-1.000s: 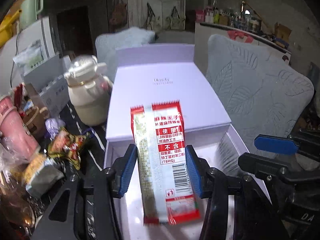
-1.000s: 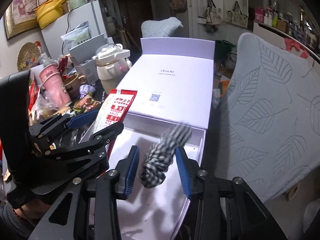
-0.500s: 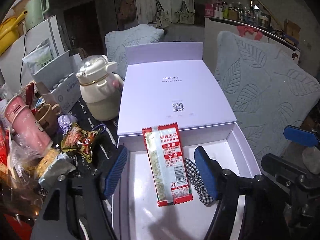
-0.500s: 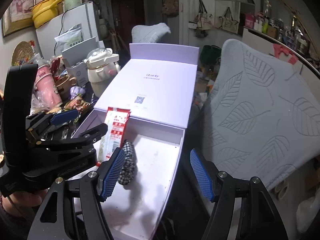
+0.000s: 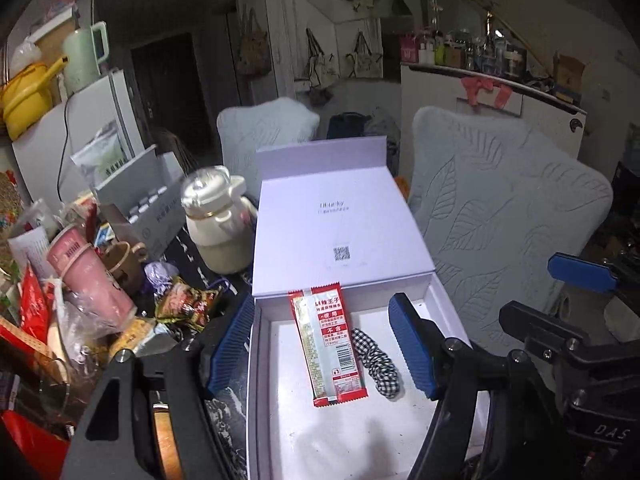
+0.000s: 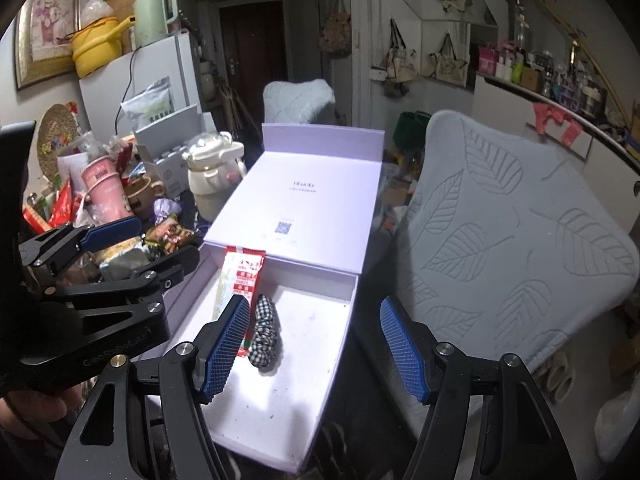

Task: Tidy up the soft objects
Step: 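Lower the packet and scrunchie into the box and open both grippers, then withdraw both tools from the box back toward the pile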

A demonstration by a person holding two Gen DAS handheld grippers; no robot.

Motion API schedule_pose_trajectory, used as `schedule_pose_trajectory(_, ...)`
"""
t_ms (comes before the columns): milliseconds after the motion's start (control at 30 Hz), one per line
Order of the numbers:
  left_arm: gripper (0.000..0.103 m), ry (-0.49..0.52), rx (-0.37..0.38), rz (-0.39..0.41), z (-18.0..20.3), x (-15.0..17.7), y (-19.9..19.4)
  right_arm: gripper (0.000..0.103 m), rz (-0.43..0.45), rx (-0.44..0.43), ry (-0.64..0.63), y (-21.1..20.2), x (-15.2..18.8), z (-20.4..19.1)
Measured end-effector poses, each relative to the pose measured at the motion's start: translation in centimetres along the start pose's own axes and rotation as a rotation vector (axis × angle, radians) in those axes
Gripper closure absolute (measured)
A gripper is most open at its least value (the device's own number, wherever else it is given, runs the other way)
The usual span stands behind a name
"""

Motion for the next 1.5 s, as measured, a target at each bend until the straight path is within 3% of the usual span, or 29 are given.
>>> schedule_pose_trajectory(433, 0.034, 0.016, 0.010, 0.099, 1.2, -2.3, -7.6, 0.034, 0.105, 0.018, -0.024, -7.7, -1.8, -0.4)
schedule_pose_trajectory(833, 0.034, -0.017, 0.070, 0.158, 2.2, -2.3, -14.7, 0.028, 0.189, 0.049, -0.045, -15.5, -1.4, -0.8)
schedule_pose_trajectory(1100, 0.031, -0.041, 0.108, 0.138, 2.6, 0.0, -17.6, 0.025, 0.220, 0.069, -0.042, -19.1, 0.3, -0.9)
schedule_pose_trajectory(1500, 0.030, -0.058, 0.151, 0.104, 3.0, 4.7, -21.5, 0.014, 0.223, 0.067, 0.006, -22.9, 5.5, -1.9)
Point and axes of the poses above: each gripper's, at about its wrist camera, not at the fingertips, and y roughly the way its jaws point, z to its right, x to its underside, the point moved 2 cm from there along y, roughly the way its jaws point, and after that the axes turned 15 degrees about z, right-handed, at the moved point
